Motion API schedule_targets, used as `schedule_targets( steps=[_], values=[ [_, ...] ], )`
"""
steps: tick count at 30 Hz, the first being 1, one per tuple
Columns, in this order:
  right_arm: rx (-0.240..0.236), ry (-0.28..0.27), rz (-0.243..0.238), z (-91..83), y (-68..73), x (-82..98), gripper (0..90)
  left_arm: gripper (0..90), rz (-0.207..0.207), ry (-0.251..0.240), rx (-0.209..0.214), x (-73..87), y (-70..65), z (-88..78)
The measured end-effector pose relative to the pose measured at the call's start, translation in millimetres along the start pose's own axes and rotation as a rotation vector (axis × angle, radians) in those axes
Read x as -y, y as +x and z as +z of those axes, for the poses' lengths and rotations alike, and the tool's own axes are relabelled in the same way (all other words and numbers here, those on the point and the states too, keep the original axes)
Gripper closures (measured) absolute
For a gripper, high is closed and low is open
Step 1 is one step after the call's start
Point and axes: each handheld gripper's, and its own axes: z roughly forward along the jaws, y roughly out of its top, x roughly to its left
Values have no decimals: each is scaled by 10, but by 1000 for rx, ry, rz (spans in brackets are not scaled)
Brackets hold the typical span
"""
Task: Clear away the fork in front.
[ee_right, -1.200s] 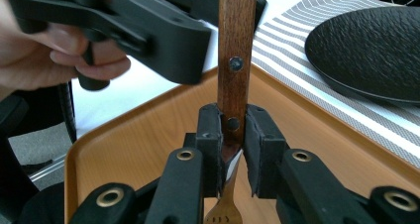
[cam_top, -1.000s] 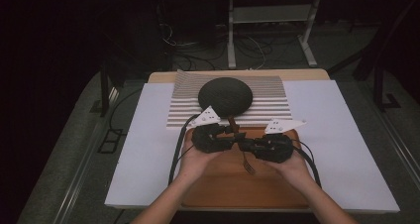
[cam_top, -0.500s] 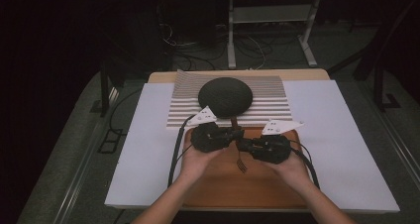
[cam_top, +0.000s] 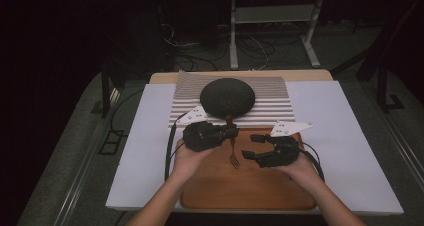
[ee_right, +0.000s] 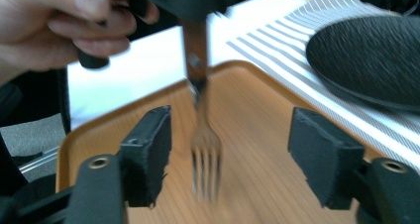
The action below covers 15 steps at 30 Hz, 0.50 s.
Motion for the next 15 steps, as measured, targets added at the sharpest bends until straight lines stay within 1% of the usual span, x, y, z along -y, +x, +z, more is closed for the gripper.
schedule_targets(
  steps=[2,4,7,9,10,12,15],
  values=[
    [26,16,5,-24,-37,33,256,774,12,9,6,3,33,-45],
    [70,31,-10,-53,-75,86,222,774,23,18,4,6,61,-89],
    [99,47,-18,-102,-134,154,147,774,24,29,13,11,99,-162],
    [115,47,-18,-144,-166,186,139,774,25,33,21,16,123,-211],
    [129,46,-19,-207,-202,240,132,774,27,35,24,19,134,-237],
    [136,47,-20,-230,-214,262,130,774,24,37,30,24,156,-288],
    [167,61,-18,-327,-263,367,124,774,19,37,36,24,182,-367]
  ],
)
